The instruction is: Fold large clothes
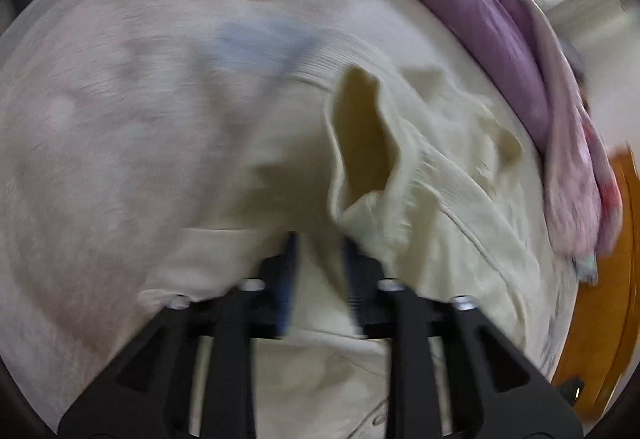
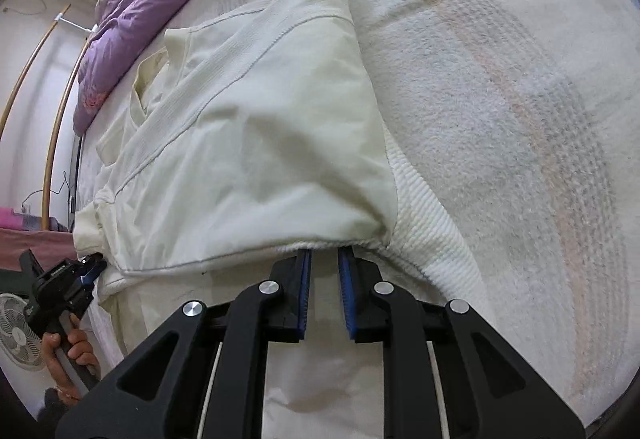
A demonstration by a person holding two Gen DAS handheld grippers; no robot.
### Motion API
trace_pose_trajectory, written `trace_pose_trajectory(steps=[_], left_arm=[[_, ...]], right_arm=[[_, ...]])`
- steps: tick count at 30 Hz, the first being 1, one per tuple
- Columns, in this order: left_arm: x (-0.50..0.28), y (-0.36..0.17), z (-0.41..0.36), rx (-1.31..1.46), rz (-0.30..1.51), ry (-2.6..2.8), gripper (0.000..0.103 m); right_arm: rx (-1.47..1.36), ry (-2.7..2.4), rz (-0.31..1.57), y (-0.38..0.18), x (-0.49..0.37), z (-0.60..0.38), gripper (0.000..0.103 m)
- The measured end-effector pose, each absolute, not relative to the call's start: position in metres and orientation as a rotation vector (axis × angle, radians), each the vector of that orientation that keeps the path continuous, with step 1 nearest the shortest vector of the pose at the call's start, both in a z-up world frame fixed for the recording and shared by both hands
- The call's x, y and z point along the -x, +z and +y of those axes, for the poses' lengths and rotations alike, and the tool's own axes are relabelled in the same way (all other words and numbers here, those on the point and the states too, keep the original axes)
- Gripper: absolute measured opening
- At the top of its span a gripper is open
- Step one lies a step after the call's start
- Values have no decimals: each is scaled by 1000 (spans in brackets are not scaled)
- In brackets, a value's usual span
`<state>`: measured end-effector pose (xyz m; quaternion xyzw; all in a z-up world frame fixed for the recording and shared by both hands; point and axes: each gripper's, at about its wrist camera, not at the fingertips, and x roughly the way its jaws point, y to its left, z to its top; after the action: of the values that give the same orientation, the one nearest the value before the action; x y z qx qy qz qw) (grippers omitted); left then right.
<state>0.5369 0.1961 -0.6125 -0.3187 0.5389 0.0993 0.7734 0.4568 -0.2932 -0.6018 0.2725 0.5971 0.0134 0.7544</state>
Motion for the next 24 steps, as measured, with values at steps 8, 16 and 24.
trace_pose_trajectory(steps=[8,16,24], left_arm=[[-516,-576,225,666,1052,338,45],[-562,-595,204,486,1187,314,51],[-590,-603,222,551,1213,277,57]], right_arm=[[-567,-1,1222,-564,-458,-295,17],[-568,-36,1313,-625,-497,-293,27],[-617,-41,1250,-608,-519,-307,53]])
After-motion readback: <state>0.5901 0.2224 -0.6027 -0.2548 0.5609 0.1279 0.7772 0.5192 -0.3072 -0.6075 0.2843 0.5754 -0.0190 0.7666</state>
